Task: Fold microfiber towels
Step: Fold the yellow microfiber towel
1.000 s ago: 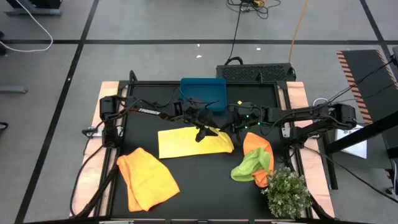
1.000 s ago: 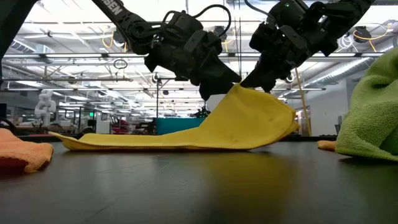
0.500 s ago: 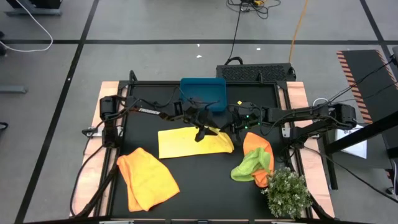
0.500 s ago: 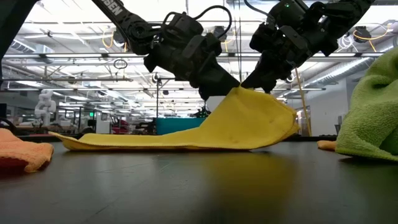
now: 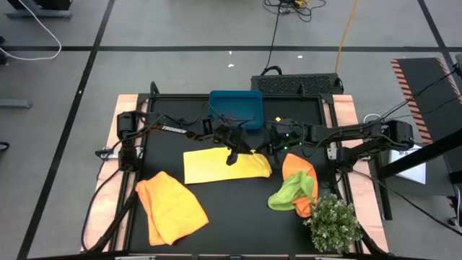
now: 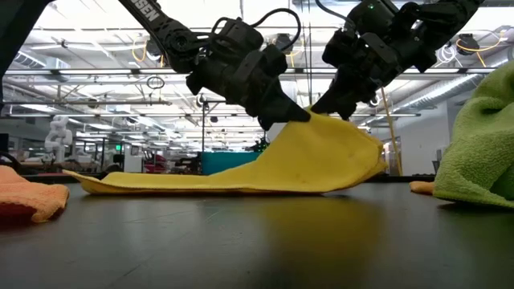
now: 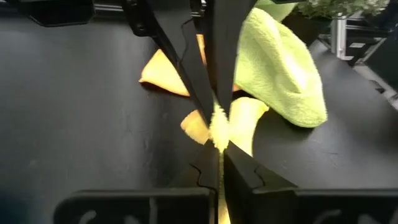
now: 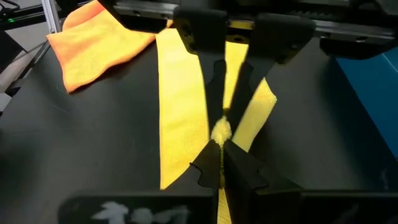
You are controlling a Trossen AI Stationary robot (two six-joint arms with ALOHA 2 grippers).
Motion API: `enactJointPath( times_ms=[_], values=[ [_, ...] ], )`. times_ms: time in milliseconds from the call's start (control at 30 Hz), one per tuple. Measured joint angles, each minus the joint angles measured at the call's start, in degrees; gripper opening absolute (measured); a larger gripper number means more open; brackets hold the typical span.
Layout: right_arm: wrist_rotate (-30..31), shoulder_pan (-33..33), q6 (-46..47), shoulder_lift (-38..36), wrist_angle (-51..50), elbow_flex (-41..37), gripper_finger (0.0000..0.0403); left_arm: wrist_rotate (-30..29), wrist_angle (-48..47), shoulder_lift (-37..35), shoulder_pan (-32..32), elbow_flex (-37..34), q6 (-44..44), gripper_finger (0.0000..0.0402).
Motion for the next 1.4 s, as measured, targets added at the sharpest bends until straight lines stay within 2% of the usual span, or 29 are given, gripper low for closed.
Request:
enactJointPath(
  times_ms=[167,267,467,567,700,833,967,1067,1400],
  values=[
    [0.04,0.0,0.26,0.0,0.04,0.0,0.0048,-1.24,-0.04,0.0,0.0,0.0,0.36,0.0004],
    [0.34,0.02,2.82,0.0,-1.45,0.0,0.0096,-1.27,-0.03,0.0,0.0,0.0,0.66,0.0003],
    [5.03,0.0,6.18,0.0,-7.04,-0.03,0.0204,-1.7,-0.04,0.0,0.0,0.0,1.86,0.0002],
    [4.46,0.02,9.0,0.0,-6.85,-0.87,0.0246,-1.77,-0.04,0.0,0.04,0.0,2.61,0.0002],
    [-0.04,0.0,12.56,0.0,-6.03,-1.87,0.0283,-1.81,-0.2,-0.33,0.07,0.0,3.91,0.0001],
    [-1.09,0.0,15.35,0.0,-5.57,-3.58,0.0296,-2.01,-0.15,-1.36,0.17,0.0,4.05,0.0001],
    [-4.6,0.01,18.31,0.0,1.49,-6.92,0.0296,-4.78,-1.58,-2.72,0.2,0.01,4.7,0.0001],
    [-6.02,0.02,19.66,0.0,6.06,-9.13,0.0293,-4.72,-2.12,-3.02,0.31,0.02,4.82,0.0001],
    [-7.36,0.0,15.14,0.0,7.61,-9.75,0.0291,-4.8,-3.64,-3.34,0.81,0.02,4.8,0.0]
  ],
)
